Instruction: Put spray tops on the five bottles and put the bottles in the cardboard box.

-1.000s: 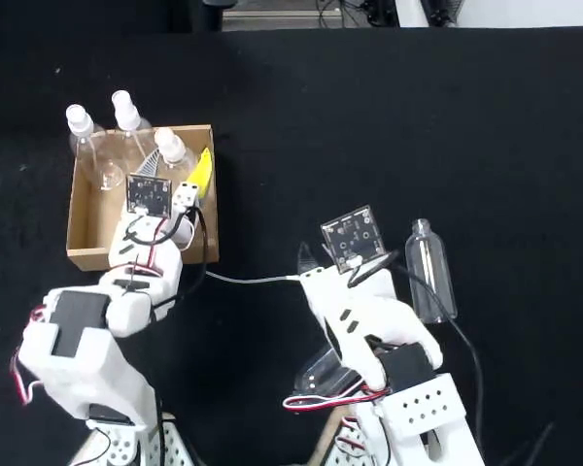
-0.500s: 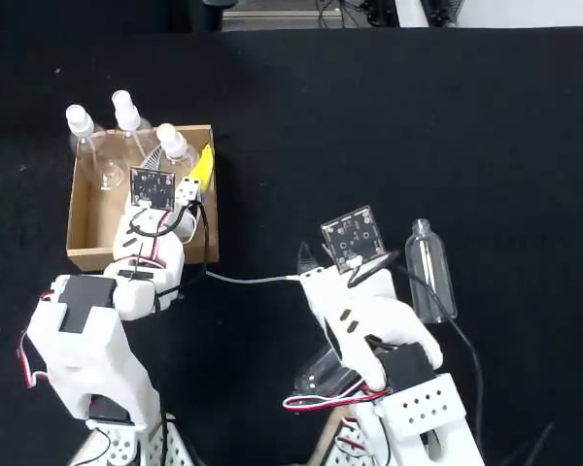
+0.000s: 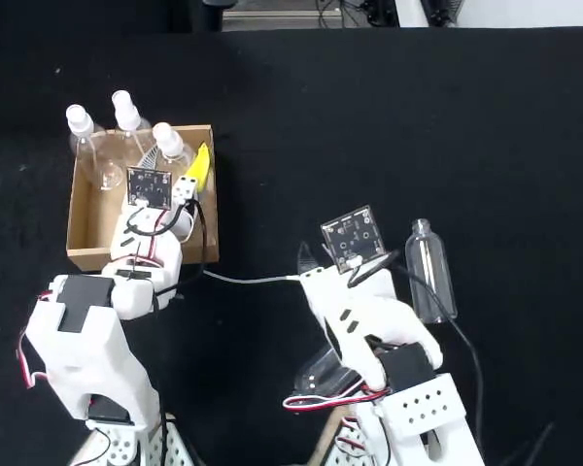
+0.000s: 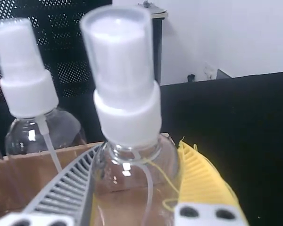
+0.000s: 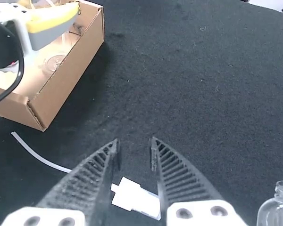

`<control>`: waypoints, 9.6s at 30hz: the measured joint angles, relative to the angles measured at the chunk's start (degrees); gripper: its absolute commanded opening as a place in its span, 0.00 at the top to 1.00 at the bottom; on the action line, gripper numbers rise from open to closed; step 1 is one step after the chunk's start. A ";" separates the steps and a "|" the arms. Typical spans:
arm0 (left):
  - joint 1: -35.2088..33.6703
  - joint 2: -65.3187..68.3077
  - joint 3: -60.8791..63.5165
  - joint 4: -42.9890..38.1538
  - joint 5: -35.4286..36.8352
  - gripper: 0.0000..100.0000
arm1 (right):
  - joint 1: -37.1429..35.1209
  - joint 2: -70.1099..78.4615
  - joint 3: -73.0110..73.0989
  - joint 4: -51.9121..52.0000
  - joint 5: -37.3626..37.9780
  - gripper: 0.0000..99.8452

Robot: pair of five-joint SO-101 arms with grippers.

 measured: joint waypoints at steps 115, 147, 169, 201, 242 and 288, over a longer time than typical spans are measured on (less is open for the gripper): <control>-6.77 -64.18 18.90 61.98 0.44 0.93 | 0.00 0.00 0.00 0.00 0.00 0.91; 2.11 -37.19 -5.89 86.24 9.67 0.93 | 0.00 0.00 0.00 0.00 0.00 0.91; 2.20 -17.14 -18.46 80.70 9.67 0.93 | 0.00 0.00 0.00 0.00 0.00 0.91; 1.32 -13.27 -24.00 77.71 8.53 0.93 | 0.00 0.00 0.00 0.00 0.00 0.91; -2.29 -49.93 -16.53 124.04 0.00 0.92 | 5.89 0.00 -10.46 12.75 0.00 0.80; 52.48 -39.38 -8.18 107.52 2.02 0.70 | 63.30 0.00 -20.66 21.36 19.16 0.80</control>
